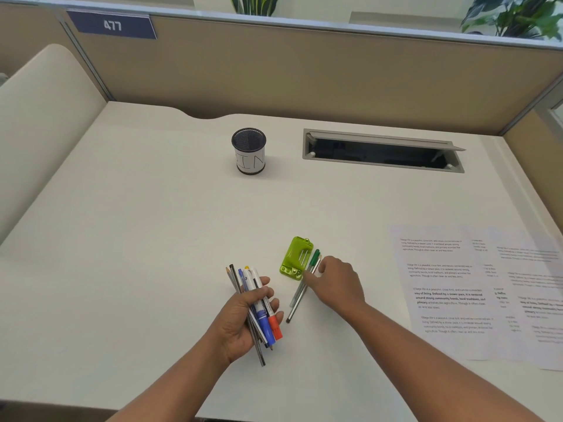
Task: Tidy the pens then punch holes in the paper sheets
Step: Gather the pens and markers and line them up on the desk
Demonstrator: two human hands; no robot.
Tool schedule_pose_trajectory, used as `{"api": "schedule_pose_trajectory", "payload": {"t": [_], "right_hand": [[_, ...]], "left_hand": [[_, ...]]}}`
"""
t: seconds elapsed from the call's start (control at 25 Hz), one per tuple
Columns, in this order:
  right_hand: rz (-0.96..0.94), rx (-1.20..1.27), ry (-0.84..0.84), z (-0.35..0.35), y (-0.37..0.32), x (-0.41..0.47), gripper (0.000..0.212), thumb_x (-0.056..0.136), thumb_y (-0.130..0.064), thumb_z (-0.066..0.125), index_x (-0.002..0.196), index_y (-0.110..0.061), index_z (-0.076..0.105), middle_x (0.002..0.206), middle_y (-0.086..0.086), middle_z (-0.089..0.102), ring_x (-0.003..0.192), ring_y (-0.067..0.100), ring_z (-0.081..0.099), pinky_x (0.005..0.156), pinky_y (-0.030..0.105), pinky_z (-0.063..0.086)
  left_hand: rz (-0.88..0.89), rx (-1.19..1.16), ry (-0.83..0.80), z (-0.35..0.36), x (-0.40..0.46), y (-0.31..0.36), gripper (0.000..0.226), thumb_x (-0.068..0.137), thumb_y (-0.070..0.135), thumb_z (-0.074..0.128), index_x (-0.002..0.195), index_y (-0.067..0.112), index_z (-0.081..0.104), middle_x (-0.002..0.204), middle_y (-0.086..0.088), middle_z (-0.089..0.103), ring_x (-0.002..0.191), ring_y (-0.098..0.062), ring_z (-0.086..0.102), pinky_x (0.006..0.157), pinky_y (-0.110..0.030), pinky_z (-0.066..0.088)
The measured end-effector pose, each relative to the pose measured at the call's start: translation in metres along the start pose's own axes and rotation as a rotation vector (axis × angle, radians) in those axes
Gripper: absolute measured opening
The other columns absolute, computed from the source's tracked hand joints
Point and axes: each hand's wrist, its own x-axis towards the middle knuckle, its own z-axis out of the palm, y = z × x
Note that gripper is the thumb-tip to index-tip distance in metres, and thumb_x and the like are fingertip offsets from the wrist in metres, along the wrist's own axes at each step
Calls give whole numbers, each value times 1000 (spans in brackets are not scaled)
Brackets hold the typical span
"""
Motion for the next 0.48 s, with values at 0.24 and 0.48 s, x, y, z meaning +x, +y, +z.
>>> {"api": "schedule_pose_trajectory", "payload": {"t": [0.24,0.48], "right_hand": [[4,-147,-105,8,-3,4,26,74,-39,64,72,-25,43,73,-7,52,63,15,51,47,27,29],[56,-211,-122,-7,15,1,18,73,-25,63,81,-19,49,82,-2,54,69,17,52,52,28,35]], "left_hand": [[9,-7,29,-3,-5,5,52,67,5,77,118,11,69,81,-10,73,67,-24,72,65,-43,64],[17,-14,30,-1,-7,8,52,68,4,76,119,10,69,79,-9,73,67,-24,72,65,-42,63]]}}
